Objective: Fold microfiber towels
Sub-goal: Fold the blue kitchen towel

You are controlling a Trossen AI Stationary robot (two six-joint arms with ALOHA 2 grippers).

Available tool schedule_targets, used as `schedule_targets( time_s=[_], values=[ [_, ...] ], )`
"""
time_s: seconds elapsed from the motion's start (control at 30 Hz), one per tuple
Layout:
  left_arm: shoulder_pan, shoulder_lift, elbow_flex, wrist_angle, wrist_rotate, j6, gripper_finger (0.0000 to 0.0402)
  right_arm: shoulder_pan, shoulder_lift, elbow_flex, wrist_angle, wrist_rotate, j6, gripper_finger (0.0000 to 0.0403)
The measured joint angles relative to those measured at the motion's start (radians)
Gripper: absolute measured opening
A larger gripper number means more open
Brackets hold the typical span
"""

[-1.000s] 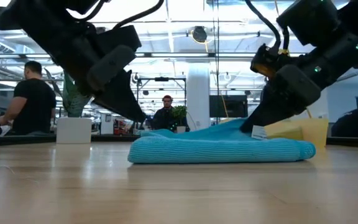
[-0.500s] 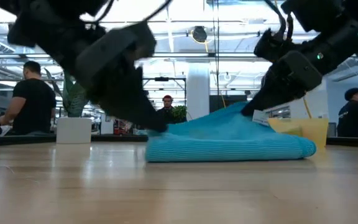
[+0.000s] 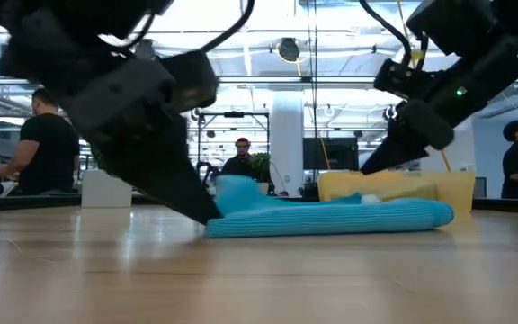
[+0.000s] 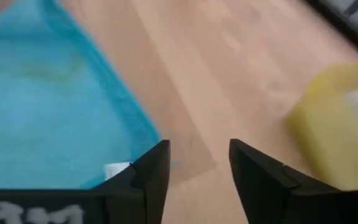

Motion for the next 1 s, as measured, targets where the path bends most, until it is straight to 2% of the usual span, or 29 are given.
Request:
schedule_targets(
  time_s=[0.07, 0.13, 0.33, 0.5, 0.6, 0.77, 0.9, 1.0],
  values=[
    [-0.010, -0.020, 0.000, -0.023, 0.001, -0.025, 0.0131, 0.001, -0.007, 0.000, 0.019, 0.026, -0.020, 0.0164],
    [-0.023, -0.052, -0.002, -0.059, -0.040, -0.050, 0.0131, 0.008, -0.007, 0.000, 0.061, -0.009, -0.049, 0.0167],
    [-0.030, -0.083, -0.001, -0.021, -0.168, -0.046, 0.0131, 0.044, 0.032, 0.000, 0.252, -0.337, -0.112, 0.0158],
    [0.020, -0.082, 0.000, -0.024, -0.225, -0.013, 0.0131, 0.078, 0.149, 0.001, 0.426, -0.448, -0.117, 0.0139],
    [0.055, -0.081, 0.000, -0.071, -0.271, -0.020, 0.0131, 0.091, 0.226, 0.001, 0.461, -0.448, -0.116, 0.0124],
    [0.108, -0.066, -0.001, -0.213, -0.237, -0.093, 0.0131, 0.103, 0.297, 0.000, 0.442, -0.446, -0.113, 0.0097],
    [0.108, -0.067, 0.000, -0.257, -0.218, -0.126, 0.0131, 0.116, 0.286, 0.000, 0.428, -0.446, -0.115, 0.0083],
    [0.085, -0.086, -0.001, -0.266, -0.205, -0.125, 0.0131, 0.129, 0.232, 0.000, 0.401, -0.445, -0.122, 0.0080]
  ],
)
